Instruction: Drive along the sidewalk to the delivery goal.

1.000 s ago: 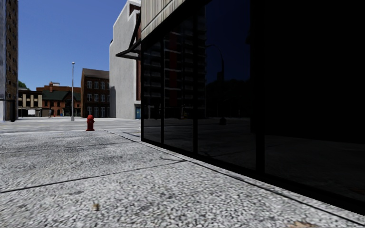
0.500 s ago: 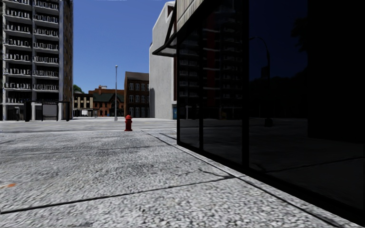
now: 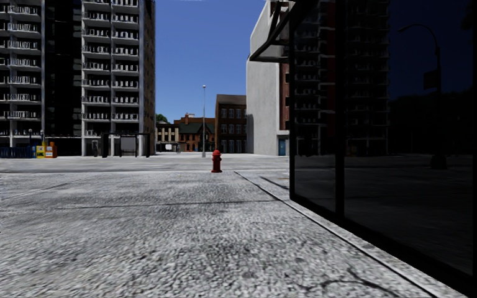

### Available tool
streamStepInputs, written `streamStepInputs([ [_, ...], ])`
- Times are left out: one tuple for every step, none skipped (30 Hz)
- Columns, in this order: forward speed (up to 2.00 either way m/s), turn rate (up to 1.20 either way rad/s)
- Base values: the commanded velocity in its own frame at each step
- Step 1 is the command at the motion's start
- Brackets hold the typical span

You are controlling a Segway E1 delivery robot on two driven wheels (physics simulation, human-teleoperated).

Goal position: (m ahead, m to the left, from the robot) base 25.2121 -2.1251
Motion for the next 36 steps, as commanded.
streamStepInputs([
  [2.00, 0.55],
  [2.00, 0.55],
  [2.00, 0.55],
  [2.00, 0.55],
  [2.00, 0.55],
  [2.00, 0.55],
  [2.00, 0.55],
  [2.00, 0.55],
  [2.00, 0.55],
  [2.00, 0.55],
  [2.00, 0.55],
  [2.00, 0.55],
  [2.00, 0.55],
  [2.00, 0.55],
  [2.00, 0.55],
  [2.00, 0.55],
  [2.00, 0.55],
  [2.00, 0.55],
  [2.00, 0.55],
  [2.00, 0.55],
  [2.00, 0.55],
  [2.00, 0.55],
  [2.00, 0.55],
  [2.00, 0.55],
  [2.00, 0.55],
  [2.00, 0.55],
  [2.00, 0.55],
  [2.00, 0.55],
  [2.00, 0.55],
  [2.00, 0.55],
  [2.00, 0.55],
  [2.00, 0.55],
  [2.00, 0.55],
  [2.00, 0.55],
  [2.00, 0.56],
  [2.00, 0.56],
])
